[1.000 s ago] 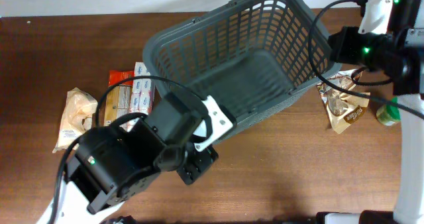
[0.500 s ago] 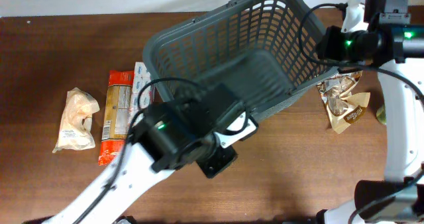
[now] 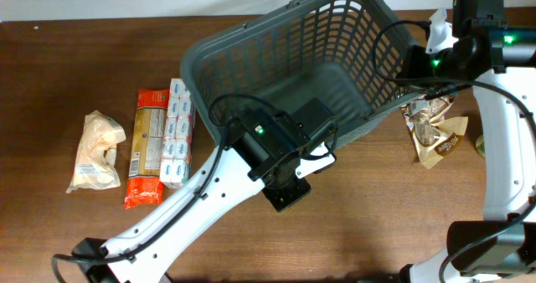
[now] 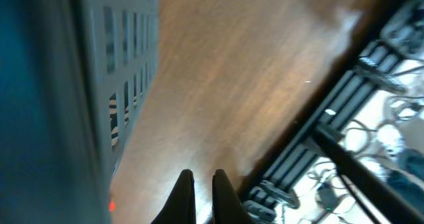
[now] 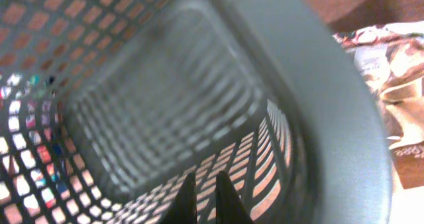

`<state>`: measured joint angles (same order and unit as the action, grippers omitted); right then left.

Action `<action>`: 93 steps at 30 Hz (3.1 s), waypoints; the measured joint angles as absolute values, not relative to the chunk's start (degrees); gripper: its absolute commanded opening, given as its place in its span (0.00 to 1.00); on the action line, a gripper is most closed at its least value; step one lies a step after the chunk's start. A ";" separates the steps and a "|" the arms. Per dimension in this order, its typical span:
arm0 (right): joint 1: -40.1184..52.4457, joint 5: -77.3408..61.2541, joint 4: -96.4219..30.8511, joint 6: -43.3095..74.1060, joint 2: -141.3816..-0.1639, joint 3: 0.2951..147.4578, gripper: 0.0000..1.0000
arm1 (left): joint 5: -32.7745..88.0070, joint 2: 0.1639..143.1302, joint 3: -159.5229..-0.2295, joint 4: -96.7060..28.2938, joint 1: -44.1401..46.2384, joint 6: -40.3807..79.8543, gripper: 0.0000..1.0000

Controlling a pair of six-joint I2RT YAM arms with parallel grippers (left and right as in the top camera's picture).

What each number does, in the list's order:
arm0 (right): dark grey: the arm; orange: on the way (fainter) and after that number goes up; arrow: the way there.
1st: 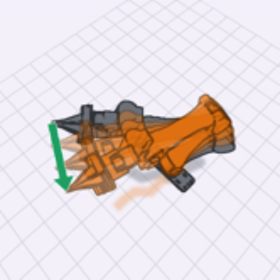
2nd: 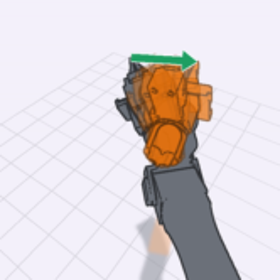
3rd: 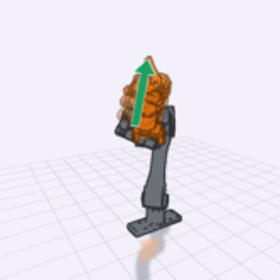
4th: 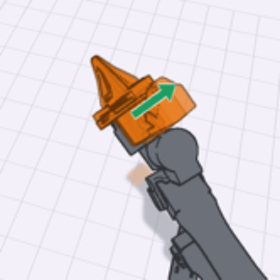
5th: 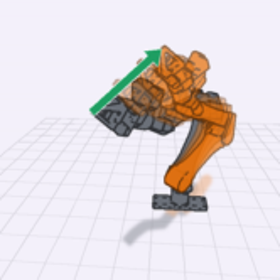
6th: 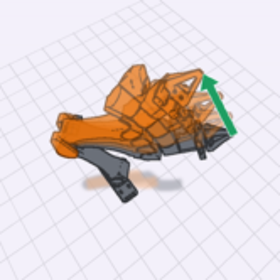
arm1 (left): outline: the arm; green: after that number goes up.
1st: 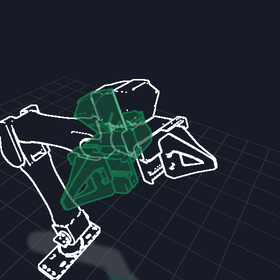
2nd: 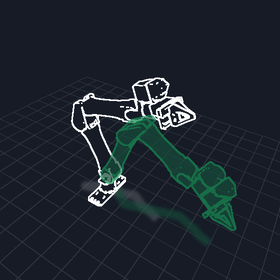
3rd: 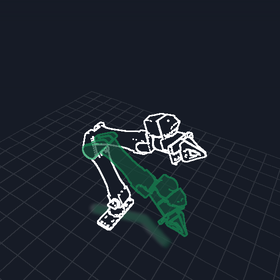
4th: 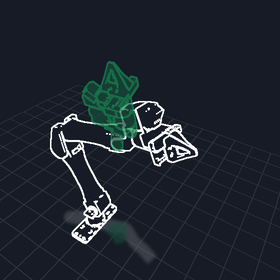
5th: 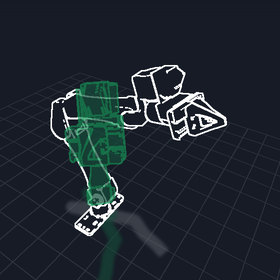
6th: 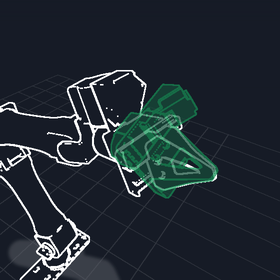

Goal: Pack container

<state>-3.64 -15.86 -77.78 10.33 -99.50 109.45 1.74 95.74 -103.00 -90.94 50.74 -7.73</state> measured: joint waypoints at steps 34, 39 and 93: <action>-1.69 -16.19 -84.86 1.32 -99.48 114.87 0.04 | -10.44 95.07 -106.15 -83.61 34.11 -4.67 0.02; -7.03 -16.21 -83.07 4.56 -98.80 125.78 0.04 | -13.63 88.29 -111.13 -83.40 30.76 -0.89 0.02; -10.41 -26.09 -67.57 12.27 -117.05 127.76 0.04 | -17.32 76.23 -113.91 -90.08 7.60 2.87 0.08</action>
